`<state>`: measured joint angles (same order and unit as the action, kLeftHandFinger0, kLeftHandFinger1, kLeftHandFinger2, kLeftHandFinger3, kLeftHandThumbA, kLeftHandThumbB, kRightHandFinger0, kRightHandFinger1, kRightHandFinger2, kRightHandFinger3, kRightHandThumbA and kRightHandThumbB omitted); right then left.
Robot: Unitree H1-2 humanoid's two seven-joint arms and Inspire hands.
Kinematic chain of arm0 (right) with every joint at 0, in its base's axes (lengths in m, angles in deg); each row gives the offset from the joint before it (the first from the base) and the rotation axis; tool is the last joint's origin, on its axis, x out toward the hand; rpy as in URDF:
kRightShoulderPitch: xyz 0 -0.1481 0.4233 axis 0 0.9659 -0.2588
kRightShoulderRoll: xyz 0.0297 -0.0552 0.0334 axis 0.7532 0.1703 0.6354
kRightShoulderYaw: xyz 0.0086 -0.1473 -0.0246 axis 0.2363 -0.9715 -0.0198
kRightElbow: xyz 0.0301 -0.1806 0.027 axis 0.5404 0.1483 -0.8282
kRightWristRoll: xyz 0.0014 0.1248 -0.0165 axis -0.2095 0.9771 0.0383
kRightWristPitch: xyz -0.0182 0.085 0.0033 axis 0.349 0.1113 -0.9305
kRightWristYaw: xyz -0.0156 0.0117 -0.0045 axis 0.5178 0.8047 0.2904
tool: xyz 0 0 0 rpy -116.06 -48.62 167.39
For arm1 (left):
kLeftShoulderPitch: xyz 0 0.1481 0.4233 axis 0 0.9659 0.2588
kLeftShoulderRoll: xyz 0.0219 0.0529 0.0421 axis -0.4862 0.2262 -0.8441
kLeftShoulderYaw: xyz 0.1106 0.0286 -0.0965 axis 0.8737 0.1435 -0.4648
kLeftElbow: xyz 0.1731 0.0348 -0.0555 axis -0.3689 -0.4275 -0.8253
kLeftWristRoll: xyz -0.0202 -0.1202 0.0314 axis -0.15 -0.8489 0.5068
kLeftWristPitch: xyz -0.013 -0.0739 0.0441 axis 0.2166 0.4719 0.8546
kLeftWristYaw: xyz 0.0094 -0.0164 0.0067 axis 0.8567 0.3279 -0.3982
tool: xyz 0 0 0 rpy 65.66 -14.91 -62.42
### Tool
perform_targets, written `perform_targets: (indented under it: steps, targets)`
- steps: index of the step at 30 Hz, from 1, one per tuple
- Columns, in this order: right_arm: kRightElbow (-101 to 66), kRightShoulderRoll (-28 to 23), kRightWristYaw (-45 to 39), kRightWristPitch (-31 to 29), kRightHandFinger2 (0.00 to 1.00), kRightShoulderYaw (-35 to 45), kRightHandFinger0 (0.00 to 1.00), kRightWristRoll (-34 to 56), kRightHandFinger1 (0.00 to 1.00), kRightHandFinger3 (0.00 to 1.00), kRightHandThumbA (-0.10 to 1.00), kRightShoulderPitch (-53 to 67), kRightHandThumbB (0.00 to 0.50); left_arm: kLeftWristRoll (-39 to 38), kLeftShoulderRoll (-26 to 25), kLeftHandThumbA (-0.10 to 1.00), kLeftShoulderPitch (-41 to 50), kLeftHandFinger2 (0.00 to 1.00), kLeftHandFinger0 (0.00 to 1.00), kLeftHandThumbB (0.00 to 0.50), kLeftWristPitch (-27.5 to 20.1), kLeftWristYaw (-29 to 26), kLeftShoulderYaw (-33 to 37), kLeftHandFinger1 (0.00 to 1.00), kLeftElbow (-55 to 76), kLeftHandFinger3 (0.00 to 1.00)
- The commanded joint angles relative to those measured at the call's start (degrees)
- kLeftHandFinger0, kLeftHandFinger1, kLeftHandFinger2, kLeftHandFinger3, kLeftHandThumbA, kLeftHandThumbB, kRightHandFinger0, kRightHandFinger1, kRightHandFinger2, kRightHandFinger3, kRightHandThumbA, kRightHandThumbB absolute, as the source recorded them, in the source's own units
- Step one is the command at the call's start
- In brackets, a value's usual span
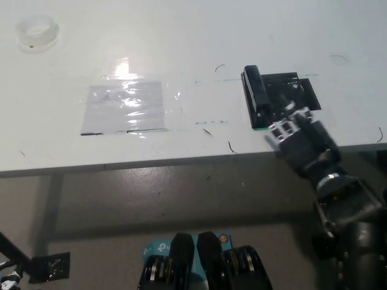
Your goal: A stapler is kept infront of the robot on the black mark on the desk and the robot uses its right hand to lift the top of the stapler to open it
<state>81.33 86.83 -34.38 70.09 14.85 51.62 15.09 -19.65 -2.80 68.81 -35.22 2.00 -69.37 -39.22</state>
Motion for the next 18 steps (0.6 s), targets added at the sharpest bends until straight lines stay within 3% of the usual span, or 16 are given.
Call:
perform_targets:
  steps: [1,3,8,9,12,13,15,18]
  targets:
    - [-4.5,-5.2,-1.8,0.4,0.94,0.8,0.80,0.8,0.87,1.00,1.00,2.1,0.142,-0.6,-1.5,0.72,-0.5,0.69,0.48,0.125,-1.9,0.4,-0.5,0.54,0.7,0.82]
    - [-4.5,-7.8,-7.9,-0.8,0.98,1.2,0.84,-5.3,0.91,1.00,1.00,5.1,0.108,-1.1,-1.3,0.71,-0.5,0.69,0.47,0.121,-1.0,0.3,-0.8,0.54,1.1,0.82]
    - [-2.3,-11.7,-12.4,-4.3,0.95,1.2,0.87,-10.7,0.91,1.00,1.00,10.1,0.147,-1.3,-1.6,0.69,-0.7,0.69,0.46,0.092,-0.6,0.2,-1.2,0.53,1.5,0.82]
    - [0.1,-14.0,-14.8,-7.3,0.93,0.7,0.85,-15.2,0.89,1.00,1.00,13.9,0.173,-1.2,-1.7,0.70,-0.6,0.69,0.47,0.101,-0.6,0.4,-1.1,0.54,1.6,0.81]
    - [3.1,-14.0,-16.3,-10.3,0.88,1.0,0.78,-18.0,0.84,1.00,1.00,16.0,0.189,-0.9,-1.8,0.72,-0.3,0.69,0.47,0.132,-0.5,0.3,-1.1,0.53,1.9,0.81]
    - [4.8,-13.8,-16.7,-11.5,0.85,1.2,0.75,-19.0,0.82,1.00,1.00,16.5,0.215,-0.9,-1.8,0.72,-0.2,0.69,0.47,0.140,-0.2,0.2,-1.1,0.54,2.1,0.81]
    - [9.0,-13.8,-18.2,-16.0,0.81,1.3,0.68,-22.7,0.75,0.91,0.97,17.4,0.227,-1.0,-1.8,0.72,-0.4,0.70,0.48,0.130,-0.6,0.3,-1.2,0.54,1.4,0.80]
    - [11.6,-13.5,-19.9,-19.2,0.80,1.7,0.67,-24.7,0.74,0.89,0.98,17.7,0.224,-0.8,-1.9,0.71,-0.7,0.70,0.49,0.109,-0.6,0.3,-1.0,0.54,1.0,0.80]
